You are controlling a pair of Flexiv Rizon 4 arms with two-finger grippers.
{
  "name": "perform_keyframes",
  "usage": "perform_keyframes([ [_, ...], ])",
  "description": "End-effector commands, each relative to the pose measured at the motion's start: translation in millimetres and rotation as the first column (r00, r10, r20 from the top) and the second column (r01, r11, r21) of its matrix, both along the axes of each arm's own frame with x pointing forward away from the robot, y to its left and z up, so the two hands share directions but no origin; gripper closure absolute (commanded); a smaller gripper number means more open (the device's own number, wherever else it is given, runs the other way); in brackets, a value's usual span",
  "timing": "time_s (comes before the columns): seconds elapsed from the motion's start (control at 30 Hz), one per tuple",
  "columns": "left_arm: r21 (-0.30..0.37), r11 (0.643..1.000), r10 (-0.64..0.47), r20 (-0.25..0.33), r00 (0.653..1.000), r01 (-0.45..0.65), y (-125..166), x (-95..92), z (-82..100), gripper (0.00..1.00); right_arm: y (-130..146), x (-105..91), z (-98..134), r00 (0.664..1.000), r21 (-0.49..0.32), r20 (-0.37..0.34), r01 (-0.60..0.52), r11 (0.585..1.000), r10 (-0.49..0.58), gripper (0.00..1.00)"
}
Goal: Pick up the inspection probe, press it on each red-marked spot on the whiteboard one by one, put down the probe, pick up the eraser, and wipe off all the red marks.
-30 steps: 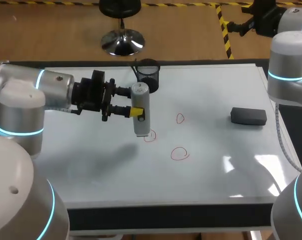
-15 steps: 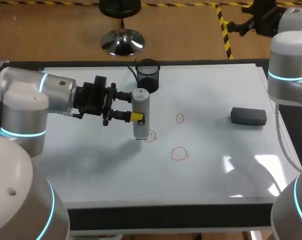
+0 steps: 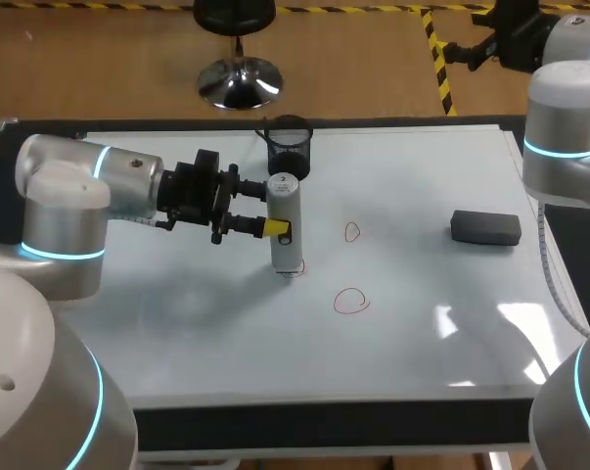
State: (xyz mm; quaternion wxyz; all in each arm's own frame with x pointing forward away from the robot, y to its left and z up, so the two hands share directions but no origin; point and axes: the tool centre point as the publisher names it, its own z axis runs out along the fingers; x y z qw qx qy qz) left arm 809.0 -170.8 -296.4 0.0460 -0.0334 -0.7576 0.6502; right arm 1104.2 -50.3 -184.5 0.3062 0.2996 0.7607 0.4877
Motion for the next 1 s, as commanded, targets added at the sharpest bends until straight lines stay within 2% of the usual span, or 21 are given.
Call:
perform_keyframes([
  [0.03,-0.012,1.0,-0.01,-0.001,1.0,0.01,-4.9,5.3,-5.5,1.0,0.0,0.0,0.0,1.0,0.0,0.0,0.0,1.0,0.0,0.0],
  [0.57,-0.005,1.0,-0.019,-0.003,1.0,0.019,-15.0,6.4,-12.6,1.0,0.0,0.0,0.0,1.0,0.0,0.0,0.0,1.0,0.0,0.0],
  [1.0,0.03,1.0,0.003,-0.012,1.0,-0.003,-13.5,4.9,-22.7,1.0,0.0,0.0,0.0,1.0,0.0,0.0,0.0,1.0,0.0,0.0],
])
